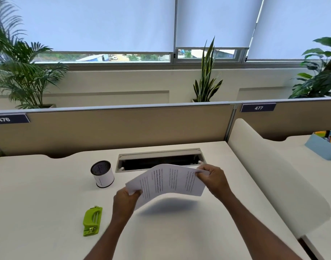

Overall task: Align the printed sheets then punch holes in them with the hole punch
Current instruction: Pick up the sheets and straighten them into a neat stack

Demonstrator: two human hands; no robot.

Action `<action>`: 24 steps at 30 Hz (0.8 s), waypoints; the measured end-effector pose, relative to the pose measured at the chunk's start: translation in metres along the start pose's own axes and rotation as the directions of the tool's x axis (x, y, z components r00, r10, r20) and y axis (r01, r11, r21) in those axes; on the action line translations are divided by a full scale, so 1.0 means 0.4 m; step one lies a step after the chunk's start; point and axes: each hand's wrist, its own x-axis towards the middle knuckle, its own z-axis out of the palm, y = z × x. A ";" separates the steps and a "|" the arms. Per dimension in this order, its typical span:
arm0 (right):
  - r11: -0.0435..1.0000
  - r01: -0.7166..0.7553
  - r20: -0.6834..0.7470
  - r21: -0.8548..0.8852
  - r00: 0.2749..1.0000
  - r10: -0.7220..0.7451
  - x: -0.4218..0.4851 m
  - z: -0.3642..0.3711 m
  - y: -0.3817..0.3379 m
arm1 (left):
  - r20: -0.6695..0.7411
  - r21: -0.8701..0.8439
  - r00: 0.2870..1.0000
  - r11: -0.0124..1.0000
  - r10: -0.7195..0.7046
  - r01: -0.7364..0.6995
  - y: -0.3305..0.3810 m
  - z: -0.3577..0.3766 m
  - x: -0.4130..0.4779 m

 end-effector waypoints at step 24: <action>0.948 -0.001 -0.009 0.317 1.000 0.004 0.046 -0.079 -0.055 | 0.083 -0.354 0.995 0.935 0.046 -0.014 0.041 -0.052 0.048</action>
